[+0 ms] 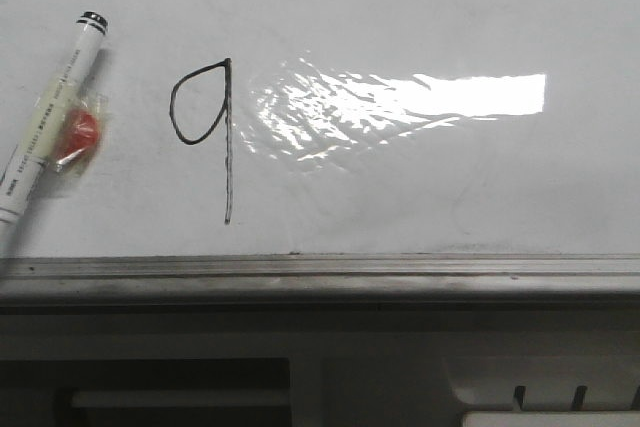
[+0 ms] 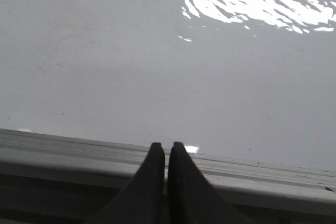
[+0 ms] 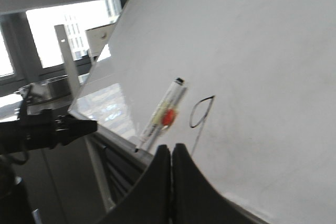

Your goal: Write number 9 on whiteboard

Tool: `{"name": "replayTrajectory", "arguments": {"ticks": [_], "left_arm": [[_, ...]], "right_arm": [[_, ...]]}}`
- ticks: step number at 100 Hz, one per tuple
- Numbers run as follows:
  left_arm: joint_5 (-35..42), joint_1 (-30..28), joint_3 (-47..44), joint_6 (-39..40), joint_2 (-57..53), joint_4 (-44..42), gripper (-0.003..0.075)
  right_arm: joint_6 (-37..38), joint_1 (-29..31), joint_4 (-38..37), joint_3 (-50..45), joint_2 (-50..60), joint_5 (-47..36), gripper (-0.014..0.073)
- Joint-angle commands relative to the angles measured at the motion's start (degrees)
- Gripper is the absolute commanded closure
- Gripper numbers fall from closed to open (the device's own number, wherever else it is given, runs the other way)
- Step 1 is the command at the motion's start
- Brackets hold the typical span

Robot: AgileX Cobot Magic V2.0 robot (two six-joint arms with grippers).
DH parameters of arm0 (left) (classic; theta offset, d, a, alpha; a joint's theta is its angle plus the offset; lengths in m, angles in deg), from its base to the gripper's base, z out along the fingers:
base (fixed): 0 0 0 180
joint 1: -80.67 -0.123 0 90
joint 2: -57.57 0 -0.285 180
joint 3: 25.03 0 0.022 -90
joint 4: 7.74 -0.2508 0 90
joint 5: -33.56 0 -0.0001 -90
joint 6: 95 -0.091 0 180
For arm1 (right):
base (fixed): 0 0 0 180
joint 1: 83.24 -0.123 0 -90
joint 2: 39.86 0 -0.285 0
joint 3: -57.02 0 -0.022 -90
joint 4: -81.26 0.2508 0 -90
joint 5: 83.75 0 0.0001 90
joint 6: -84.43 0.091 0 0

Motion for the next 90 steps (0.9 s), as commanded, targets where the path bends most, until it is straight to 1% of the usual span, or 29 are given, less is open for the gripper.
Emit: {"name": "replayTrajectory", "arguments": {"ticks": [1, 6, 23, 33, 38, 43, 49, 52, 59, 62, 70, 80, 90], "left_arm": [[2.18, -0.09, -2.30, 0.41, -1.62, 0.01, 0.0741], [2.18, -0.09, -2.30, 0.41, -1.50, 0.01, 0.0740], [2.18, -0.09, -2.30, 0.41, -1.50, 0.01, 0.0741], [2.18, -0.09, -2.30, 0.41, -1.50, 0.01, 0.0741], [2.18, -0.09, -2.30, 0.41, -1.50, 0.01, 0.0741], [2.18, -0.09, -2.30, 0.41, -1.50, 0.01, 0.0741], [2.18, -0.09, -2.30, 0.41, -1.50, 0.01, 0.0741], [2.18, -0.09, -2.30, 0.41, -1.50, 0.01, 0.0741], [2.18, -0.09, -2.30, 0.41, -1.50, 0.01, 0.0740], [2.18, -0.09, -2.30, 0.41, -1.50, 0.01, 0.0741], [2.18, -0.09, -2.30, 0.41, -1.50, 0.01, 0.0741], [2.18, -0.09, -2.30, 0.41, -1.50, 0.01, 0.0741], [2.18, -0.09, -2.30, 0.41, -1.50, 0.01, 0.0741]], "right_arm": [[-0.48, 3.07, 0.95, -1.10, -0.50, -6.39, 0.0643], [-0.48, 4.84, -0.68, -1.58, -0.50, -6.72, 0.0643], [-0.48, 12.05, -1.83, -1.58, -0.50, -3.86, 0.0643], [-0.48, 18.10, -6.21, -1.58, -0.50, -3.82, 0.0643], [-0.01, 21.57, -10.09, -1.58, -0.50, -3.96, 0.0643], [1.85, 25.18, -14.14, -1.58, -0.50, -3.85, 0.0643], [6.63, 28.50, -18.22, -1.58, -0.50, -3.47, 0.0643], [8.36, 30.16, -21.41, -1.58, -0.50, -2.95, 0.0643], [12.60, 34.33, -27.60, -1.58, -0.50, -0.47, 0.0643], [14.47, 36.47, -28.77, -1.58, -0.50, 1.57, 0.0643], [18.28, 41.51, -28.90, -1.58, -0.50, 6.77, 0.0643], [18.29, 48.43, -28.53, -1.58, -0.50, 11.70, 0.0643], [18.29, 54.24, -28.04, -1.58, -0.50, 14.77, 0.0643]]}}
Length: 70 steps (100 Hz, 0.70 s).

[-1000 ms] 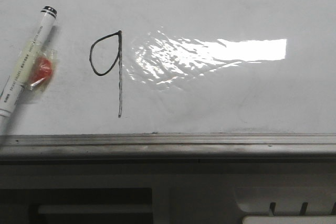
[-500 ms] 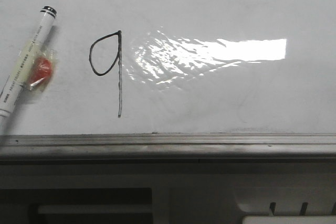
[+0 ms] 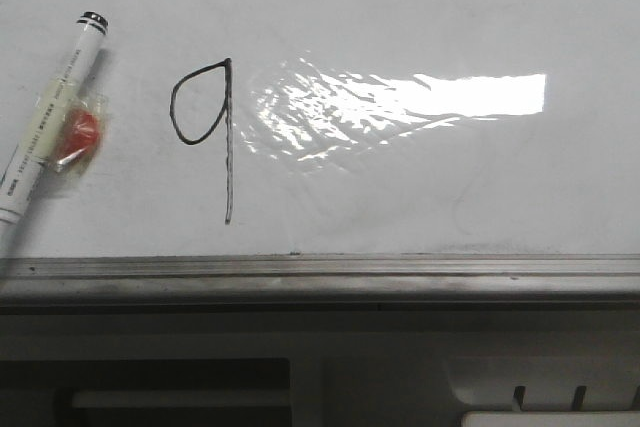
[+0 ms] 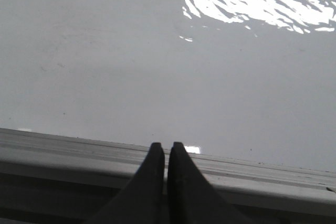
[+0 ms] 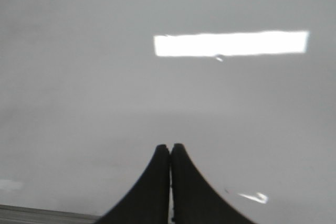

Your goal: Write number 9 on whiteboard

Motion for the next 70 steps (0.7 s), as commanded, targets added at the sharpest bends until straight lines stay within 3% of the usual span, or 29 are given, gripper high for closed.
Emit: {"name": "replayTrajectory", "arguments": {"ticks": [1, 10, 30, 70], "left_arm": [[2.18, -0.09, -2.30, 0.41, -1.50, 0.01, 0.0741], [2.18, -0.09, -2.30, 0.41, -1.50, 0.01, 0.0740], [2.18, -0.09, -2.30, 0.41, -1.50, 0.01, 0.0741], [2.18, -0.09, -2.30, 0.41, -1.50, 0.01, 0.0741]], "right_arm": [[0.39, 4.76, -0.41, -1.46, -0.69, -0.60, 0.0643], [0.39, 8.67, 1.36, -1.46, -0.59, 2.50, 0.0643], [-0.55, 9.02, 0.97, -1.46, 4.64, 12.91, 0.0643], [-2.28, 9.02, 0.77, -1.46, 4.95, 12.42, 0.0643]]}}
